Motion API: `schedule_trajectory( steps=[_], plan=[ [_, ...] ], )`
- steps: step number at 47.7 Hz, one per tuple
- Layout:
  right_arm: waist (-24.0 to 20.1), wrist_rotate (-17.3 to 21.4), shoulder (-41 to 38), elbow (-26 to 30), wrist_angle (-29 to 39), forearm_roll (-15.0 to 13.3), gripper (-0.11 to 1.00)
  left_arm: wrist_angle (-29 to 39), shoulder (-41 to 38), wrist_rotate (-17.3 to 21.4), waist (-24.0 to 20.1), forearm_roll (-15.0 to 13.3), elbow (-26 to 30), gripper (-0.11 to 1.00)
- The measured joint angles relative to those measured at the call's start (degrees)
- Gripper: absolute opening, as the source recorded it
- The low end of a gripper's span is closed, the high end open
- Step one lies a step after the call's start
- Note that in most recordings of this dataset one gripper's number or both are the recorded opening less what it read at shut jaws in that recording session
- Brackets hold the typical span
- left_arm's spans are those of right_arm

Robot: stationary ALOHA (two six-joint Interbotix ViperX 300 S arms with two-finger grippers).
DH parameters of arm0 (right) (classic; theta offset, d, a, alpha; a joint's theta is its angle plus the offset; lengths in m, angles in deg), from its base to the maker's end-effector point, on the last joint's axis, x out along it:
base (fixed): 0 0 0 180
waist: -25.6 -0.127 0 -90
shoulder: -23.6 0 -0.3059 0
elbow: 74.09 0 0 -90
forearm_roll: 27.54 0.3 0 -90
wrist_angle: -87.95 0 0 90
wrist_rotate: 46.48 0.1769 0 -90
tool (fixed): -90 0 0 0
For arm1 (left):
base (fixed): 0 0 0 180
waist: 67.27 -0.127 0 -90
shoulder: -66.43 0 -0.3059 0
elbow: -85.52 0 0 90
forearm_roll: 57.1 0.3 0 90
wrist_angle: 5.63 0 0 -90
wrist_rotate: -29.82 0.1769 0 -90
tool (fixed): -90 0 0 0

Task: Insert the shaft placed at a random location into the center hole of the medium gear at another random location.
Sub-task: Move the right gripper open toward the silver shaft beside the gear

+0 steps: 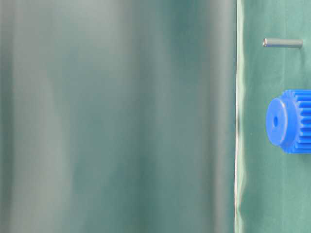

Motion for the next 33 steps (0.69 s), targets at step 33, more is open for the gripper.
schedule_trajectory(
  steps=[33],
  plan=[
    [6.5,-0.18,-16.08,-1.14,-5.27,-0.26,0.22,2.64,0.35,0.18,0.18,0.53,0.62,0.0]
  ],
)
